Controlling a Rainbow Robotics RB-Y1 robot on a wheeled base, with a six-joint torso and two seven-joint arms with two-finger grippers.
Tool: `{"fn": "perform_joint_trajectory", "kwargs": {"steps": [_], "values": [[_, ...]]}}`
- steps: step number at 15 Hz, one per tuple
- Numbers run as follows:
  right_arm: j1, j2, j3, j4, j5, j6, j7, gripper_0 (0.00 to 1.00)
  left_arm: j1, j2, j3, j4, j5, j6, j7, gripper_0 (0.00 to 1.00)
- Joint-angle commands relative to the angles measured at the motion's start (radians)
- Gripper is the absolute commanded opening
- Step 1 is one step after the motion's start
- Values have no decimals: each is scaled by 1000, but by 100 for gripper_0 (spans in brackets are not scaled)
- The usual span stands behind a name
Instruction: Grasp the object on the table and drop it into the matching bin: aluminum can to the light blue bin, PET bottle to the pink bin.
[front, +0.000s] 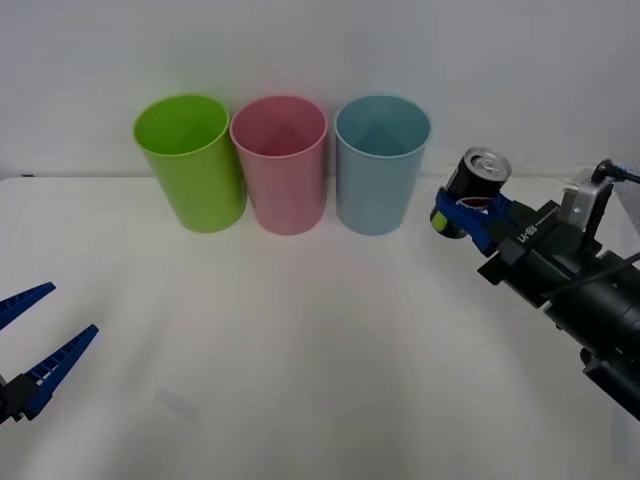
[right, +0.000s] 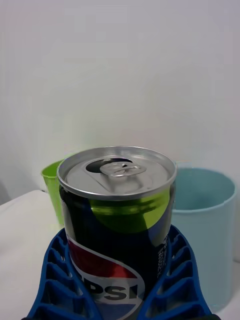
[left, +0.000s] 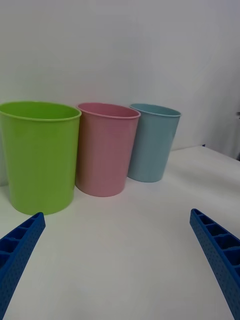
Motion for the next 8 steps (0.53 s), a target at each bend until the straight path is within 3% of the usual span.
{"fn": "perform_joint_trajectory", "kwargs": {"steps": [1, 5, 8], "values": [[-81, -3, 0, 28, 46, 27, -90, 0, 0, 0, 0, 0, 0, 0, 0, 100], [-262, 5, 9, 170, 75, 27, -115, 0, 0, 0, 0, 0, 0, 0, 0, 100], [-387, 59, 12, 293, 138, 25, -117, 0, 0, 0, 0, 0, 0, 0, 0, 100]]}}
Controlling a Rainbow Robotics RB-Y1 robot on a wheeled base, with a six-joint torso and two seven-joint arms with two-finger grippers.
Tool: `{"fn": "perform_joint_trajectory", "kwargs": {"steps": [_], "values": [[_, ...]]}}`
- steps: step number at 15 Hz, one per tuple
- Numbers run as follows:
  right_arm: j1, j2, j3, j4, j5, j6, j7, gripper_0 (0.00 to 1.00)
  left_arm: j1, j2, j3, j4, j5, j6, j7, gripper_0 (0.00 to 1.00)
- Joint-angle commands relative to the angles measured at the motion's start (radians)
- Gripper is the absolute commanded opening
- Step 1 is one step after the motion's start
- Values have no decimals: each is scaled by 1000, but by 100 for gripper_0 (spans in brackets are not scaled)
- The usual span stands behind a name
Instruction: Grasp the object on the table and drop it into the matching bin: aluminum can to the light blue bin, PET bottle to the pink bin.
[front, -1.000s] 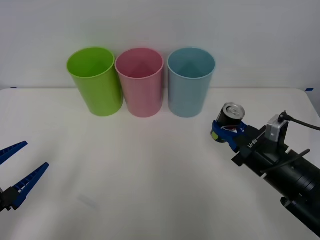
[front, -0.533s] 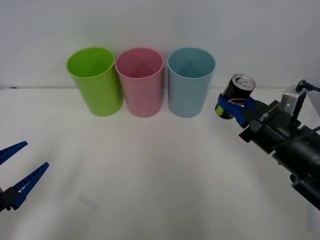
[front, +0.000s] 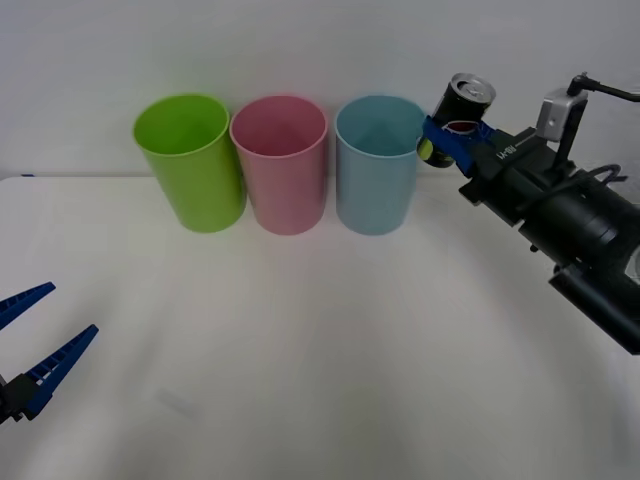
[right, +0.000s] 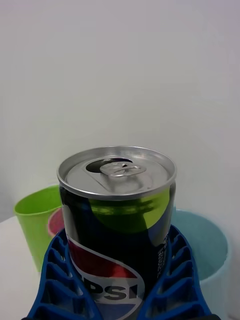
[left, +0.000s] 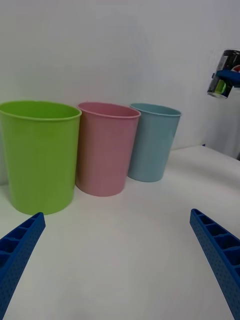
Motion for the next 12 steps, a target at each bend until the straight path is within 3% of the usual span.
{"fn": "perform_joint_trajectory", "kwargs": {"steps": [1, 12], "values": [[-104, 60, 1, 110, 65, 0, -3, 0, 0, 0, 0, 0, 0, 0, 0, 100], [-411, 351, -142, 478, 407, 76, 17, 0, 0, 0, 0, 0, 0, 0, 0, 100]]}}
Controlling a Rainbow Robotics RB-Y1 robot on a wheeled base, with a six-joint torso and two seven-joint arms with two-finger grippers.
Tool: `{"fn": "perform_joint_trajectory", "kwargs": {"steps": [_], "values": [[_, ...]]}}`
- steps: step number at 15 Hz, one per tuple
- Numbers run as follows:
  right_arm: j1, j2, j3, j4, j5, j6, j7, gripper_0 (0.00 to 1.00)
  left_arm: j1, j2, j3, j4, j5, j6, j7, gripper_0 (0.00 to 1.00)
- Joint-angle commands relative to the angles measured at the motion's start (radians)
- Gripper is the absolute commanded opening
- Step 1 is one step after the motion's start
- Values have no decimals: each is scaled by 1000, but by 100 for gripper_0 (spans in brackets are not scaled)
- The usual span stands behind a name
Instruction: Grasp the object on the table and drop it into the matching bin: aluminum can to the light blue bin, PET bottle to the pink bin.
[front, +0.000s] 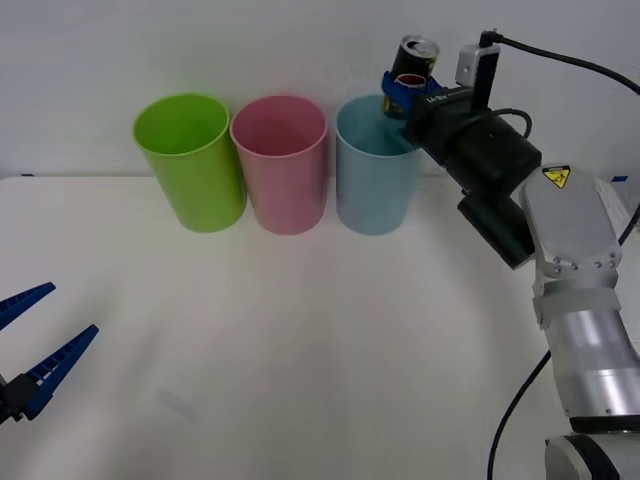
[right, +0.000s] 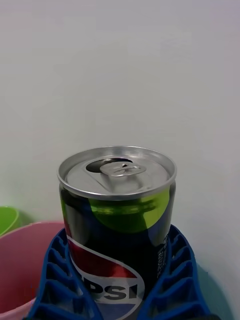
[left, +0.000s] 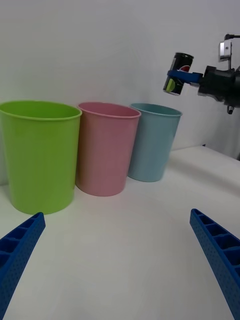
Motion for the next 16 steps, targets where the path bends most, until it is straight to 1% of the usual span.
{"fn": "perform_joint_trajectory", "kwargs": {"steps": [1, 2, 4, 11, 12, 13, 14, 16], "values": [[-73, 48, -21, 95, 45, 58, 13, 0, 0, 0, 0, 0, 0, 0, 0, 100], [-95, 58, -21, 129, 51, 84, 21, 0, 0, 0, 0, 0, 0, 0, 0, 100], [-122, 62, -21, 172, 56, 101, 30, 0, 0, 0, 0, 0, 0, 0, 0, 100], [-124, 62, -19, 175, 56, 103, 39, 0, 0, 0, 0, 0, 0, 0, 0, 100], [-124, 62, -19, 175, 56, 103, 41, 12, 0, 0, 0, 0, 0, 0, 0, 100], [-124, 62, -22, 176, 56, 103, 45, 94, 0, 0, 0, 0, 0, 0, 0, 100], [-124, 62, -24, 176, 57, 103, 48, 100, 0, 0, 0, 0, 0, 0, 0, 100], [-122, 56, -24, 175, 57, 103, 58, 100, 0, 0, 0, 0, 0, 0, 0, 100]]}}
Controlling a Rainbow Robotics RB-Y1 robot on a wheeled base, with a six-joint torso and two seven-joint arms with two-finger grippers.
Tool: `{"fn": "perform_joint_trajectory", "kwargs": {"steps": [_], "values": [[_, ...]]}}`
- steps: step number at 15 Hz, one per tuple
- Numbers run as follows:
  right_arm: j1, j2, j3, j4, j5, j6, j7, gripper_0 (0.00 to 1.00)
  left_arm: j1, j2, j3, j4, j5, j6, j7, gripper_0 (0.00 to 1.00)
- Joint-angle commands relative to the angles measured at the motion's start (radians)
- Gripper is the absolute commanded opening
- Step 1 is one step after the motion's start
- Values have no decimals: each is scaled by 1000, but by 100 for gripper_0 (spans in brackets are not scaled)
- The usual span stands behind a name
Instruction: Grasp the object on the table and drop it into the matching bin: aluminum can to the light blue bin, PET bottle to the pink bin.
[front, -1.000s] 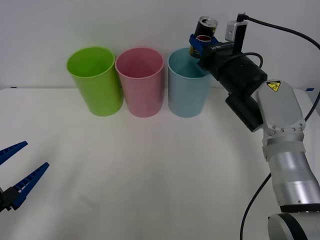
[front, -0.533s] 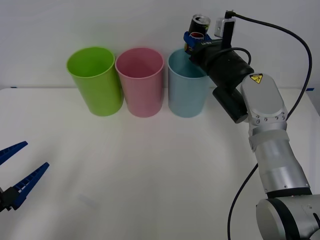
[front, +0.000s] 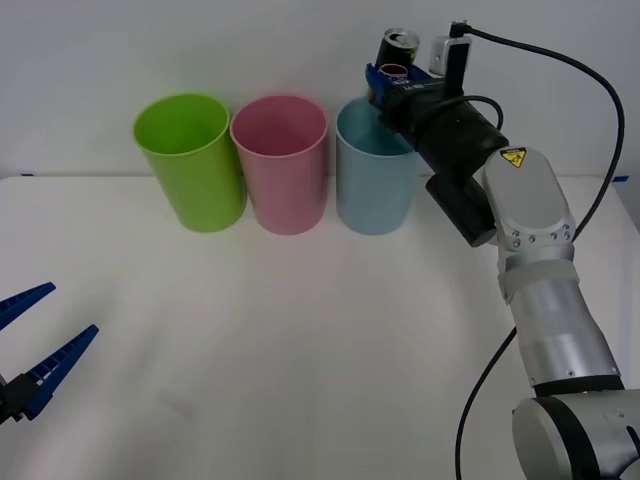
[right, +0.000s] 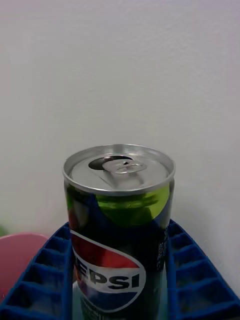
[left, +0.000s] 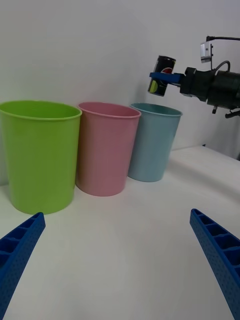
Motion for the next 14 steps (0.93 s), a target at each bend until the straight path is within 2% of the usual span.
{"fn": "perform_joint_trajectory", "kwargs": {"steps": [1, 5, 9, 14], "values": [[0, -8, 0, -1, -1, -2, 11, 100, 0, 0, 0, 0, 0, 0, 0, 100], [16, -31, 0, -18, -21, -43, 14, 100, 0, 0, 0, 0, 0, 0, 0, 100], [120, -65, 13, -144, -41, -98, 2, 100, 0, 0, 0, 0, 0, 0, 0, 100], [313, -196, 118, -357, -178, -112, -13, 100, 0, 0, 0, 0, 0, 0, 0, 100]]}}
